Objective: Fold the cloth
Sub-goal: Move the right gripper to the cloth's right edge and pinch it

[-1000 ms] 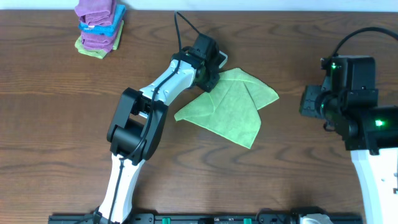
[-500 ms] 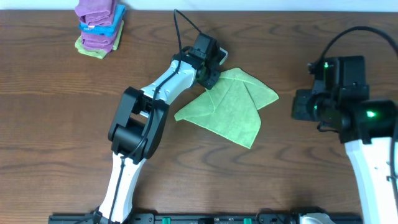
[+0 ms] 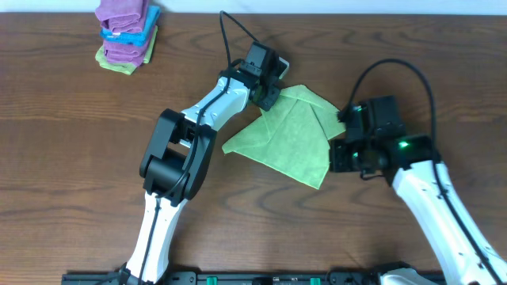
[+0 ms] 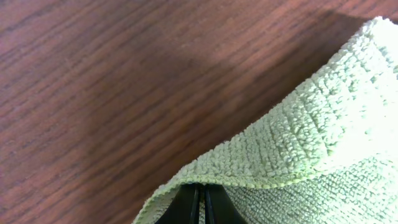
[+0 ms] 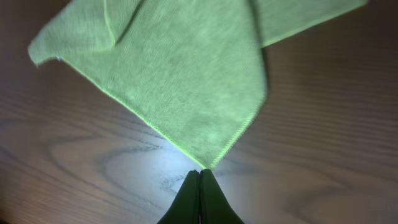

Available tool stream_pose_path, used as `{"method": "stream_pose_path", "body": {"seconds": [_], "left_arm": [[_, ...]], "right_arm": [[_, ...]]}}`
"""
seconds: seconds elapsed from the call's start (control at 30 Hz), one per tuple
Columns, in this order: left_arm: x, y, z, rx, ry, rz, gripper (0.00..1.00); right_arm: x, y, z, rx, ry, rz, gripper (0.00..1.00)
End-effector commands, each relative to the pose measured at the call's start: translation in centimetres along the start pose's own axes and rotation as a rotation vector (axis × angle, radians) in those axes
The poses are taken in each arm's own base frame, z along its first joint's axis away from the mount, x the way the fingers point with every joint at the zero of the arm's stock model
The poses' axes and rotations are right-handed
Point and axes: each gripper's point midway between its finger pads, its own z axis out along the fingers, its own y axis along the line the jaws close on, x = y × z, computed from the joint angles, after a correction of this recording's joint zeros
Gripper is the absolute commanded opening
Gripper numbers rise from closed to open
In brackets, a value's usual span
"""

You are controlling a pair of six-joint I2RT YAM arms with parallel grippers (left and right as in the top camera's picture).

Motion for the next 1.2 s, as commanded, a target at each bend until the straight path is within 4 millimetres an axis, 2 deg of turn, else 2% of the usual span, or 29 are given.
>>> {"method": "stream_pose_path", "body": {"seconds": [0.0,0.2,0.43,0.77,0.97,1.17], "left_arm": [[0.4,1.1,0.9,-0.037,0.013,-0.011,0.06],[0.5,2.1,0.8,-0.089,0.020,-0.012,0.06],[0.6,2.6,0.8,-0.094,0.020,-0.022,0.06],[0.6,2.7,0.8,-0.095,0.019,-0.023,0.06],[0.6,2.7,0.8,-0.091,0.018,-0.024,0.06],[1.7,2.5,2.0,-0.081,0.044,-0.030,0.06]], "right_arm": [[1.7,0.9,2.4,-0.022,0.072,-0.014,0.02],[2.9,1.6,6.2,-0.014,0.161,-0.054,0.02],[4.4,-0.3,9.6,0.066,0.265,-0.041,0.02],[4.4,-1.9,10.6,0.147,0.268,-0.049,0.02],[5.2,-2.1,10.7,0.151,0.287,-0.045,0.02],[5.8,-2.3,10.8,0.156,0.299,-0.032,0.02]]}}
